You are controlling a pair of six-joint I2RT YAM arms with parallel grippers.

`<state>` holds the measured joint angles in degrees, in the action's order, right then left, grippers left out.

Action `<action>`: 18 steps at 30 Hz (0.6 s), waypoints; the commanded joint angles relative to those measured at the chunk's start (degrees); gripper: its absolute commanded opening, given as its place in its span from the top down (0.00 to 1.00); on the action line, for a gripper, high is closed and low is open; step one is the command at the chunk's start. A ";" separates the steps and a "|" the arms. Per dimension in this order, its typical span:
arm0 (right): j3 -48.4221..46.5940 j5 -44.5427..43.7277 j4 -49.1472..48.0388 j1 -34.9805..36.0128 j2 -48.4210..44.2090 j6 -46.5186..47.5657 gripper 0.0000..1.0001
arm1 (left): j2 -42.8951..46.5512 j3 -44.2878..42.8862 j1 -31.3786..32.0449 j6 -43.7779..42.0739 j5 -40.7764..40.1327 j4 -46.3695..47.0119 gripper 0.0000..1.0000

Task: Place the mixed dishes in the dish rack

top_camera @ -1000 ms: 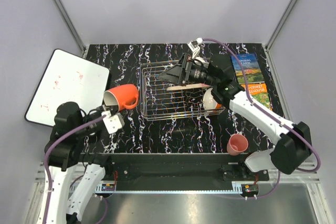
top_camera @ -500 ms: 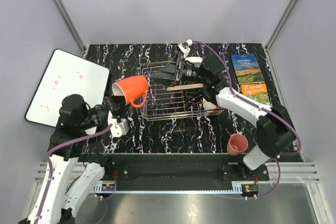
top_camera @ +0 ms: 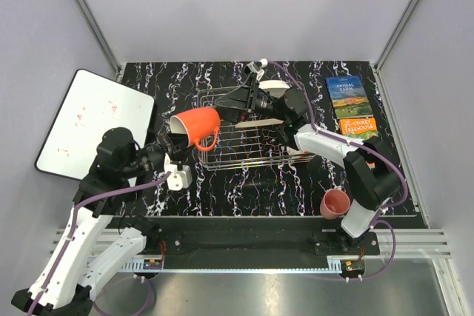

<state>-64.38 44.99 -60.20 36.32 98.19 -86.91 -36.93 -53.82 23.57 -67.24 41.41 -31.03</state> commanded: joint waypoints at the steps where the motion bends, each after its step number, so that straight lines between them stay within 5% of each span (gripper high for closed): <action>1: 1.10 -1.84 -13.45 1.47 1.65 -6.95 0.00 | 0.28 -0.23 1.65 -1.49 -1.94 9.58 1.00; 18: -0.57 -1.31 -12.92 6.57 3.94 -4.14 0.00 | -1.66 0.56 5.34 -0.35 -6.25 11.34 1.00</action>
<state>-63.55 44.45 -68.07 41.47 102.00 -91.37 -38.89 -52.82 28.40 -67.02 36.03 -29.63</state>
